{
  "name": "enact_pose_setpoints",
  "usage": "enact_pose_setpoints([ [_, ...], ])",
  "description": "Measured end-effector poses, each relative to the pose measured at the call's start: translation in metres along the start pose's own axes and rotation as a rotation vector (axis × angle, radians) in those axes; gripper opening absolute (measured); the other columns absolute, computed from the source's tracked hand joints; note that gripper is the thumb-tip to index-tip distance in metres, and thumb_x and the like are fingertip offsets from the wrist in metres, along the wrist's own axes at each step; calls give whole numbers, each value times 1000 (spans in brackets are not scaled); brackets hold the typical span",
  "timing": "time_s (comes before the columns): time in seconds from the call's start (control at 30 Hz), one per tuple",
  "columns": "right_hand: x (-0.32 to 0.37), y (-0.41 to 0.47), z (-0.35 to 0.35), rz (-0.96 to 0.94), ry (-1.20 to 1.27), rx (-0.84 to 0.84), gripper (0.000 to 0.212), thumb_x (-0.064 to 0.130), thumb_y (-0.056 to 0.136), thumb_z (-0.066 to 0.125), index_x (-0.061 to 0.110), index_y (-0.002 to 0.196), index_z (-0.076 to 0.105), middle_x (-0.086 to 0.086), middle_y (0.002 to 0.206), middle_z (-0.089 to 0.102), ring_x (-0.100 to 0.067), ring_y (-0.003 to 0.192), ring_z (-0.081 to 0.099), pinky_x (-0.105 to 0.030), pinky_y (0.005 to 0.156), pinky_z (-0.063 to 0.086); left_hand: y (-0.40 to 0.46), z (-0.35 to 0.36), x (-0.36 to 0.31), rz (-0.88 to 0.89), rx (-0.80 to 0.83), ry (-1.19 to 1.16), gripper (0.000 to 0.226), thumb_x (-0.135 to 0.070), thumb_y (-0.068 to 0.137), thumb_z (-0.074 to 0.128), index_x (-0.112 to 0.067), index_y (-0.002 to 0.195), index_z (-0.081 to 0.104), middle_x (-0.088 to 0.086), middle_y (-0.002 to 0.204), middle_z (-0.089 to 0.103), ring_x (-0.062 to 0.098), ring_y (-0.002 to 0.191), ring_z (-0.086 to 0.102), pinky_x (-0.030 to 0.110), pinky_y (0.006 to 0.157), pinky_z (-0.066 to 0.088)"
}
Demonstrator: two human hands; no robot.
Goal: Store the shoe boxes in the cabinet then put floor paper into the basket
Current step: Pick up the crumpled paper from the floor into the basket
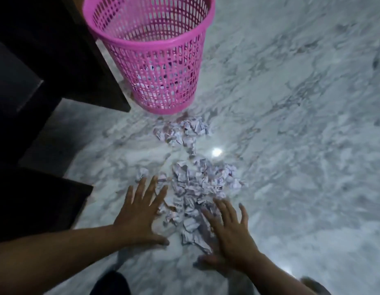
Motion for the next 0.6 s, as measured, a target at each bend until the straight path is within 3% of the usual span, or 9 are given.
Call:
enact_pose_setpoints([
  [0.07,18,-15,26,-68,-43,57,116,98,65,49,36,161,29,-25,163,33,-43,150,27,-79,106,24,-11,28,5,-62,23,-26,142,-109,49,34,-34,156,-20,6,163,-31,36,150,-28,65,120,-4],
  [0.13,23,-9,30,-41,5,50,106,96,73,45,40,161,28,-24,166,28,-45,151,26,-77,108,25,-7,39,0,-69,3,-10,126,-104,65,29,-33,157,-20,6,165,-28,37,154,-16,60,120,4],
  [0.23,18,16,26,0,55,38,82,82,85,49,41,155,40,-21,164,34,-46,146,38,-64,102,39,13,25,-19,13,-146,12,96,-83,88,29,-29,162,0,9,170,-7,37,153,16,54,111,28],
  [0.33,11,40,20,11,30,30,60,67,88,56,37,140,58,-19,154,47,-43,136,48,-52,89,46,34,11,-32,53,-191,5,74,-63,96,39,-32,159,16,8,168,12,35,143,28,51,106,38],
  [0.47,-4,64,2,30,35,0,35,49,86,55,32,118,56,-10,134,54,-36,110,62,-44,69,54,57,-7,-44,103,-206,-81,51,-34,91,52,-28,140,43,8,146,39,33,124,45,43,94,47],
  [0.6,-14,76,-14,27,174,-6,32,44,91,62,31,116,46,-2,129,52,-28,112,58,-39,65,55,72,-30,-47,102,-256,-195,18,-27,89,53,-27,107,53,-1,114,48,26,99,54,38,73,47],
])
Point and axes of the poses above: each hand's wrist, its own y-axis towards the middle knuckle, its own z-axis out of the palm, x = y × z, the point moved 10 cm from there along y, towards the middle knuckle
